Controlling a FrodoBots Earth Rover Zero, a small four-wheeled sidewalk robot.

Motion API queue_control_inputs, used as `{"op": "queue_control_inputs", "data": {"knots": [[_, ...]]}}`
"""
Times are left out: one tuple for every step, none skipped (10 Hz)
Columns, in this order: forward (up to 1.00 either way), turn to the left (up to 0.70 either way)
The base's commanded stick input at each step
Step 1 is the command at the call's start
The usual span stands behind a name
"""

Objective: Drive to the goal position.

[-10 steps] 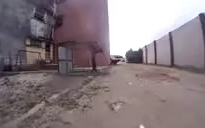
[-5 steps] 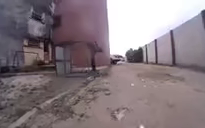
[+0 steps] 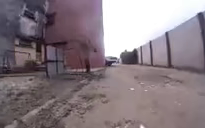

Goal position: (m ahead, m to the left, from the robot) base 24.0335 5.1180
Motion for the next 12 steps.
{"op": "queue_control_inputs", "data": {"knots": [[0.5, 0.0], [0.5, 0.0], [0.5, 0.0], [0.5, 0.0], [0.5, 0.0], [0.5, 0.0], [0.5, 0.0], [0.5, 0.0], [0.5, 0.0], [0.5, 0.0], [0.5, 0.0], [0.5, 0.0]]}}
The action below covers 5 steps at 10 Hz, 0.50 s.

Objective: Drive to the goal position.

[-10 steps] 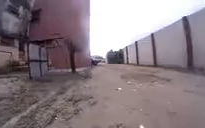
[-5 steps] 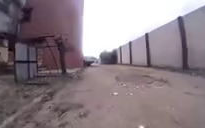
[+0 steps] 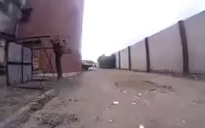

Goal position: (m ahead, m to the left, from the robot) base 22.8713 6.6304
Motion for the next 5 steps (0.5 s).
{"op": "queue_control_inputs", "data": {"knots": [[0.5, 0.0], [0.5, 0.0], [0.5, 0.0], [0.5, 0.0], [0.5, 0.0]]}}
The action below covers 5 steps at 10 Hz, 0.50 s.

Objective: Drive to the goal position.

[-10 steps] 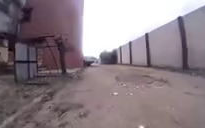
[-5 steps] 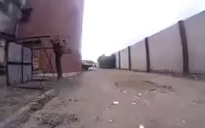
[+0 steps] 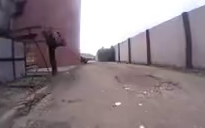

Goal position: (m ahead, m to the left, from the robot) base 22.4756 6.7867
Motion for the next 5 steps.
{"op": "queue_control_inputs", "data": {"knots": [[0.5, 0.0], [0.5, 0.0], [0.5, 0.0], [0.5, 0.0], [0.5, 0.0]]}}
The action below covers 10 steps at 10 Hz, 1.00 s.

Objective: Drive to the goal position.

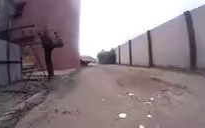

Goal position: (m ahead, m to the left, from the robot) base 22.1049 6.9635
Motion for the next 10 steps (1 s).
{"op": "queue_control_inputs", "data": {"knots": [[0.5, 0.0], [0.5, 0.0], [0.5, 0.0], [0.5, 0.0], [0.5, 0.0], [0.5, 0.0], [0.5, 0.0], [0.5, 0.0], [0.5, 0.0], [0.5, 0.0]]}}
